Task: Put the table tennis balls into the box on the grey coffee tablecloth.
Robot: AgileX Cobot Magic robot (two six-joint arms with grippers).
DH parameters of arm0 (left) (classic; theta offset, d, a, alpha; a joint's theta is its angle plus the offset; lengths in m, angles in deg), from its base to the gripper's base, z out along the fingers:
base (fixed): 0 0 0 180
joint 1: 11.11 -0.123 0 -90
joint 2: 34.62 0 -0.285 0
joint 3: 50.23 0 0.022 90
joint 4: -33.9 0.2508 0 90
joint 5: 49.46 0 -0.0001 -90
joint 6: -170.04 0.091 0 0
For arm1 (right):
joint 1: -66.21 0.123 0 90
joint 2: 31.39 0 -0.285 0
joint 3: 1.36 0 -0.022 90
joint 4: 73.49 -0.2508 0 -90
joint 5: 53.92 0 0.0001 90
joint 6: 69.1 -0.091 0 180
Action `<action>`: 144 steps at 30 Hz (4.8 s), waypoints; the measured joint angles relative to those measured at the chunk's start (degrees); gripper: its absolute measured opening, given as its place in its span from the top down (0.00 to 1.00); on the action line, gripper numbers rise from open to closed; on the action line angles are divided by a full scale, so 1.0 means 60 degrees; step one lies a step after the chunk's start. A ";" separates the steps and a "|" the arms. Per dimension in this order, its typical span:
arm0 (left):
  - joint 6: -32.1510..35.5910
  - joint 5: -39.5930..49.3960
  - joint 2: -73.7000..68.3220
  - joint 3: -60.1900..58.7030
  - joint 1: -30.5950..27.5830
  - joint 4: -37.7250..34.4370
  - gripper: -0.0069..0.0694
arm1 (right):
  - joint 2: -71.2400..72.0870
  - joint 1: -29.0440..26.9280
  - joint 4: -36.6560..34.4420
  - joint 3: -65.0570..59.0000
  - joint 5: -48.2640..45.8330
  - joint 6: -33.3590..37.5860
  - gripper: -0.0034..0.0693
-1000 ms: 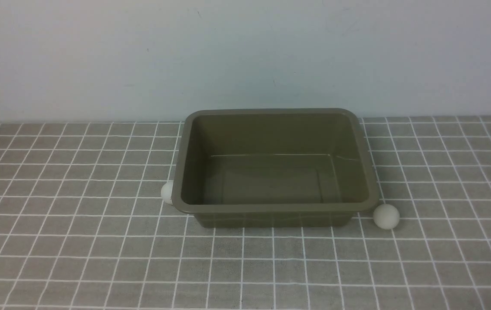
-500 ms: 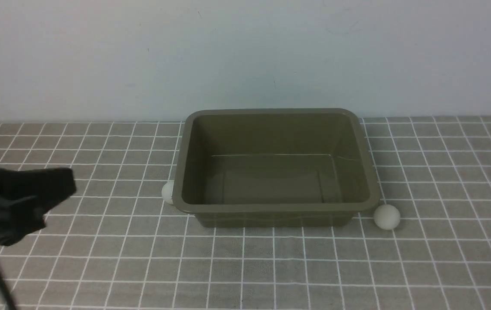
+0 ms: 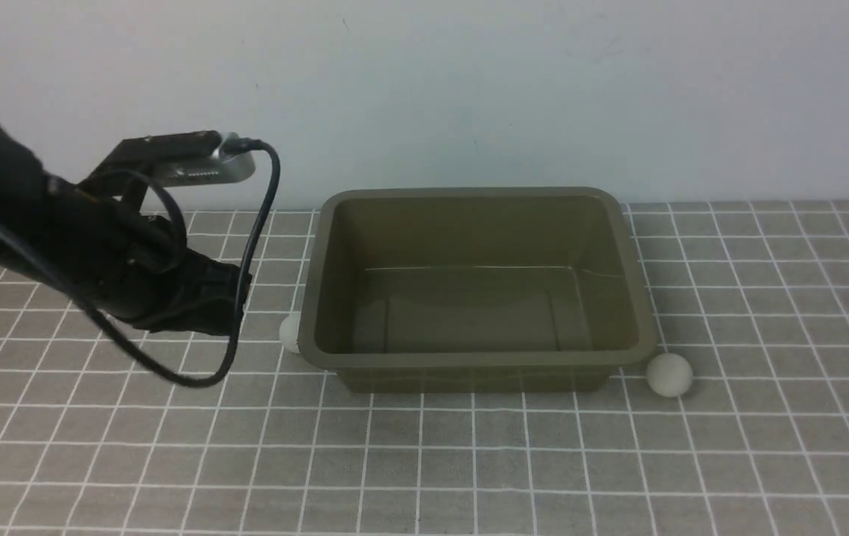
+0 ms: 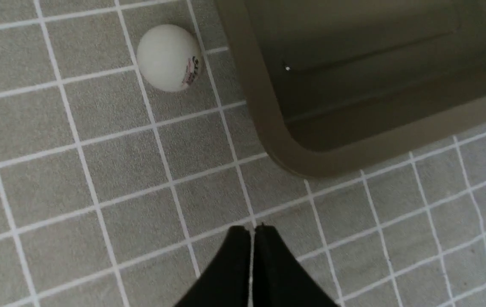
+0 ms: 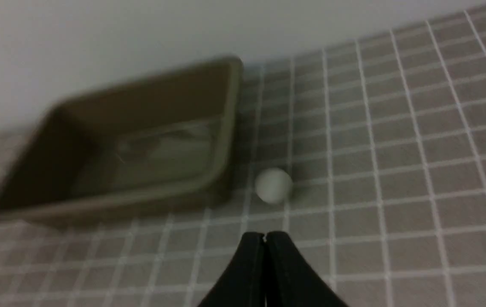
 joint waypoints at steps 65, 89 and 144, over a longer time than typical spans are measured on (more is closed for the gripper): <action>0.0395 0.1165 -0.2846 0.5115 0.1028 0.1166 0.45 | -0.4886 0.0034 -0.0361 0.3181 -0.1204 0.1707 0.97; -0.2851 0.2968 -0.3969 0.7054 0.2900 0.4684 0.40 | -1.1900 0.0584 -0.2283 0.3199 0.2583 0.5152 0.24; -0.6936 0.2587 0.9930 -0.1918 0.2767 0.6824 0.92 | -1.0536 0.2475 -0.2592 0.7844 0.0067 0.3875 0.53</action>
